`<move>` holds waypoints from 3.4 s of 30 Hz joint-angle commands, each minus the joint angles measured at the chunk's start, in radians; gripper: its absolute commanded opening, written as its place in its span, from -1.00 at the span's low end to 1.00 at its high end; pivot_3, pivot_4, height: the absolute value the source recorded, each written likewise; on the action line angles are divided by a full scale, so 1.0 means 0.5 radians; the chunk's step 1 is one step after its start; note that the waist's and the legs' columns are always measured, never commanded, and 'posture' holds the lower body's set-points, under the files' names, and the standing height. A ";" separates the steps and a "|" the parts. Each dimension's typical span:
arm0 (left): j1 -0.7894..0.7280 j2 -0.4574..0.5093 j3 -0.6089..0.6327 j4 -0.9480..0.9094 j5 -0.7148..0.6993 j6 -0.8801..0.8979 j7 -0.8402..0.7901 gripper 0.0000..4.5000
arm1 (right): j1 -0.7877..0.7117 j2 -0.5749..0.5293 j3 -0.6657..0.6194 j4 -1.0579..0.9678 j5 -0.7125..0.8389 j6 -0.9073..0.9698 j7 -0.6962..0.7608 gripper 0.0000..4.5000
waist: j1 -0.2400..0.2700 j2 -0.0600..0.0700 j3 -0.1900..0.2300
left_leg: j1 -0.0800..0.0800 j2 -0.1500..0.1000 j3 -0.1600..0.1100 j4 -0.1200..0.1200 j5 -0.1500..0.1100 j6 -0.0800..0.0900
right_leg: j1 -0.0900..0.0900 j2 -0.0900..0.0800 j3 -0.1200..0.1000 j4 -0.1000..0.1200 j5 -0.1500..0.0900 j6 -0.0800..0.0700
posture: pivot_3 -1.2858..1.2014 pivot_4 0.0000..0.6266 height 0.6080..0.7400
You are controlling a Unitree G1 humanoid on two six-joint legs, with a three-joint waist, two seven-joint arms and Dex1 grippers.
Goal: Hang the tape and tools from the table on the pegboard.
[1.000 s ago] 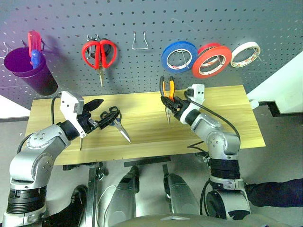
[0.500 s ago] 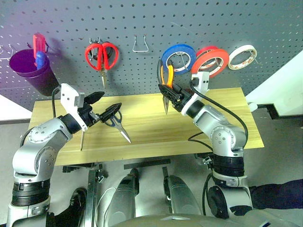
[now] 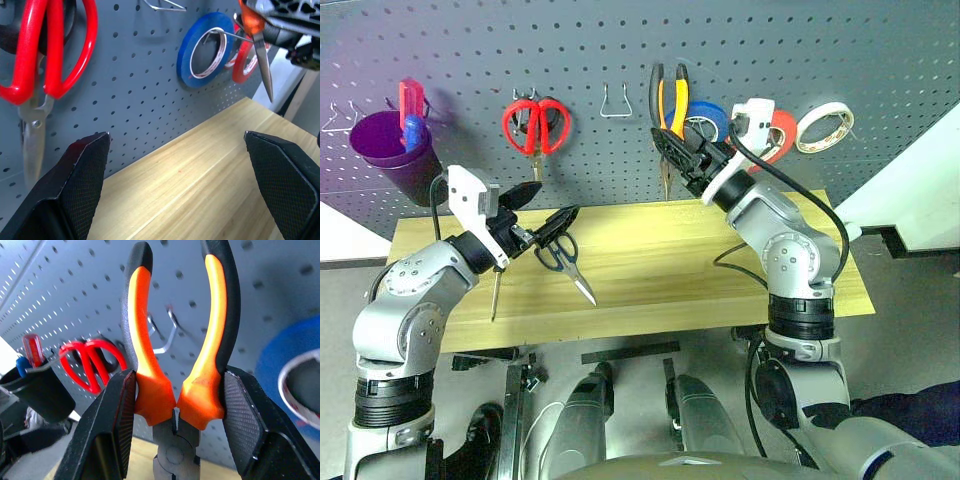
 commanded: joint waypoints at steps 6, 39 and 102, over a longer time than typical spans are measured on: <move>-0.033 0.057 0.095 -0.119 -0.039 -0.008 0.031 1.00 | -0.252 0.050 0.017 0.240 -0.029 -0.313 0.103 -0.07 | 0.005 -0.001 -0.034 | 0.000 0.000 0.000 0.000 0.000 0.000 | 0.000 0.000 0.000 0.001 0.000 0.000 | 0.03 -0.49 1.00; 0.035 0.047 0.123 -0.284 -0.102 0.029 0.186 1.00 | -0.950 0.189 -0.014 1.586 -0.312 -1.278 0.345 -0.07 | 0.028 0.000 -0.138 | 0.010 0.001 0.000 0.005 0.002 -0.003 | 0.009 0.002 0.000 0.008 0.000 0.000 | 0.10 -0.53 1.00; 0.183 0.079 0.143 -0.421 -0.209 0.127 0.244 1.00 | -0.917 0.102 0.007 2.236 -0.876 -2.068 0.001 -0.08 | 0.117 0.002 -0.138 | 0.046 0.002 -0.008 0.001 -0.003 0.005 | 0.045 0.004 -0.004 0.003 0.003 -0.008 | 0.11 -0.39 1.00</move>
